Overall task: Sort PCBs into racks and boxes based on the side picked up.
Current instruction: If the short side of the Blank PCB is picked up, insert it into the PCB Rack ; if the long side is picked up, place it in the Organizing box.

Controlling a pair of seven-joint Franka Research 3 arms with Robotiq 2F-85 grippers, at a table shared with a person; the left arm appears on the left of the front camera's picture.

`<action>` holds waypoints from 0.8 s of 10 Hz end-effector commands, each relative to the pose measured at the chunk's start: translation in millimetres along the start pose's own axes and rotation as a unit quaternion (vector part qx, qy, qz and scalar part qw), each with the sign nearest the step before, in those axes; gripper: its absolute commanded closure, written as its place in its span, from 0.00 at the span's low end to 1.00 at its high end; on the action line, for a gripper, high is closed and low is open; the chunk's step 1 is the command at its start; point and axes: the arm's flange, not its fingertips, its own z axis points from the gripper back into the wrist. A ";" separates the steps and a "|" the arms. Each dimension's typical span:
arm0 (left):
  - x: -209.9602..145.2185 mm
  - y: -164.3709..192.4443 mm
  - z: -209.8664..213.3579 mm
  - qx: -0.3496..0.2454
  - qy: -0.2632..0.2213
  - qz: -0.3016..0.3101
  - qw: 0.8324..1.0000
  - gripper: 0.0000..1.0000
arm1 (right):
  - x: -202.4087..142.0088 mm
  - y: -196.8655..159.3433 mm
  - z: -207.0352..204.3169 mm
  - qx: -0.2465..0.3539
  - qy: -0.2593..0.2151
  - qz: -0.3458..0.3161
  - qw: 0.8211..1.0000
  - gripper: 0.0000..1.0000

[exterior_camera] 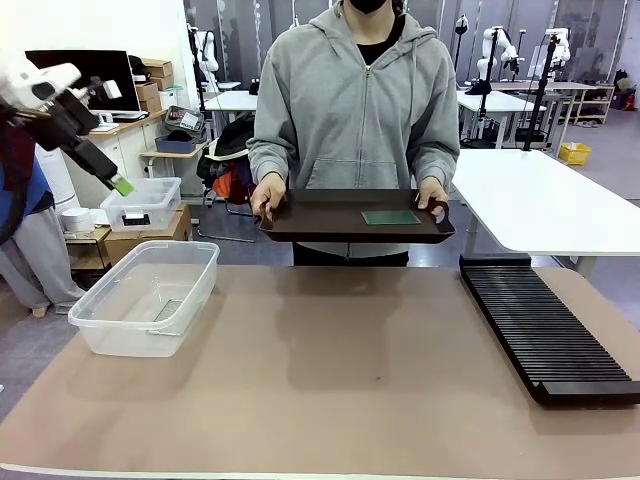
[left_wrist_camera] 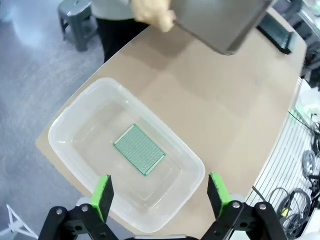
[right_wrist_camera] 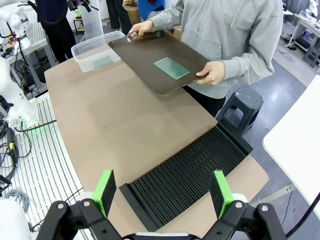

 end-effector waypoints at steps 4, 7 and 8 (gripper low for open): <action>15.3 -1.0 74.4 -0.049 -0.033 -0.120 0.991 0.00 | -1.1 0.4 -0.6 0.001 0.000 0.001 1.000 0.00; 15.3 -12.6 78.6 -0.036 -0.024 -0.116 0.992 0.00 | -1.1 0.4 -0.6 0.001 0.000 0.001 1.000 0.00; 15.3 -12.6 78.6 -0.036 -0.024 -0.116 0.992 0.00 | -1.1 0.4 -0.6 0.001 0.000 0.001 1.000 0.00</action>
